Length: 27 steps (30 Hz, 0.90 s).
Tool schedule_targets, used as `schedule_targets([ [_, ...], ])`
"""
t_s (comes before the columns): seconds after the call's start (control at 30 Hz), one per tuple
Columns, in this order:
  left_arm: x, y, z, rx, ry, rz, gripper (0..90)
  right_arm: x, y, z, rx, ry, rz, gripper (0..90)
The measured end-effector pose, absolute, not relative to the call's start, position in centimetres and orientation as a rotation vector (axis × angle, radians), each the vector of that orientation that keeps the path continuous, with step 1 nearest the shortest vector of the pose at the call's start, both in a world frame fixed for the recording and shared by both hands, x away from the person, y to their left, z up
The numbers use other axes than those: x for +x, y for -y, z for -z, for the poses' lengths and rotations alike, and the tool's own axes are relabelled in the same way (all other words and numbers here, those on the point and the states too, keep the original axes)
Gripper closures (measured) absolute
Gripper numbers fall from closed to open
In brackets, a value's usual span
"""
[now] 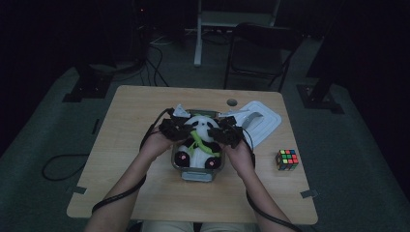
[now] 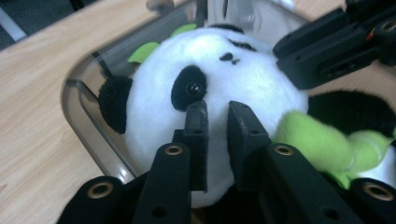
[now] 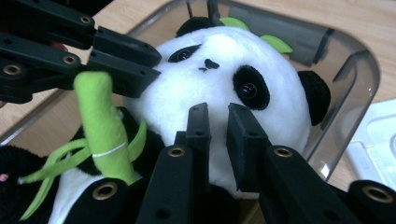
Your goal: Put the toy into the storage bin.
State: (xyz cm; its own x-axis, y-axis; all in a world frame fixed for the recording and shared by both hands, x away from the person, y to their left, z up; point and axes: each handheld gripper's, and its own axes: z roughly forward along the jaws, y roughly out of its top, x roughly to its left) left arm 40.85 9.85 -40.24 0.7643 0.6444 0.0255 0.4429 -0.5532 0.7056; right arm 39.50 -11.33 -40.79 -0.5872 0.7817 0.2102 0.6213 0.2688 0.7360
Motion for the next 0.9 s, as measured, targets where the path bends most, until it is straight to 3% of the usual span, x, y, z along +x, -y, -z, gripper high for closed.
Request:
schedule_targets([
  [0.13, 41.1, -9.8, 40.6, 2.257, -0.816, -0.353, 80.7, 39.6, 11.4, 41.2, 1.330, -2.346, -1.226, 74.2],
  [0.27, 41.2, -10.1, 40.7, 2.236, -0.831, -0.325, 79.7, 39.3, 11.6, 40.9, 1.319, -2.337, -1.246, 61.7],
  [0.5, 40.5, -12.1, 40.1, 2.163, -0.840, -0.298, 64.8, 38.3, 13.1, 39.6, 1.305, -2.297, -1.286, 43.1],
  [0.8, 39.0, -14.0, 38.8, 2.100, -0.822, -0.290, 48.0, 37.2, 15.6, 39.5, 1.319, -2.259, -1.296, 30.2],
  [0.9, 38.2, -14.4, 38.4, 2.077, -0.794, -0.274, 39.2, 36.5, 16.7, 39.8, 1.317, -2.249, -1.295, 22.3],
])
